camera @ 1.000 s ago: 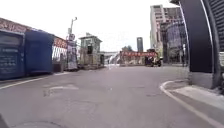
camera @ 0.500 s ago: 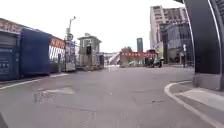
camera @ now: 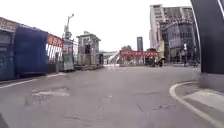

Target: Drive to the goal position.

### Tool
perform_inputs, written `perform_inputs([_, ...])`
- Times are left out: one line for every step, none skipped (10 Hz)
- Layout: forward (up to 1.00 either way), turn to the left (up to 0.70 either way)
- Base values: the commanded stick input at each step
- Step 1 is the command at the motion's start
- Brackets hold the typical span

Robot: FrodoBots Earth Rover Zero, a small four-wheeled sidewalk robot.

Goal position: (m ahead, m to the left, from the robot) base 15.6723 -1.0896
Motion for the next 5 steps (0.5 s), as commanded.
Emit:
perform_inputs([0.45,0.00])
perform_inputs([0.45,0.00])
perform_inputs([0.45,0.00])
perform_inputs([0.45,0.00])
perform_inputs([0.45,0.00])
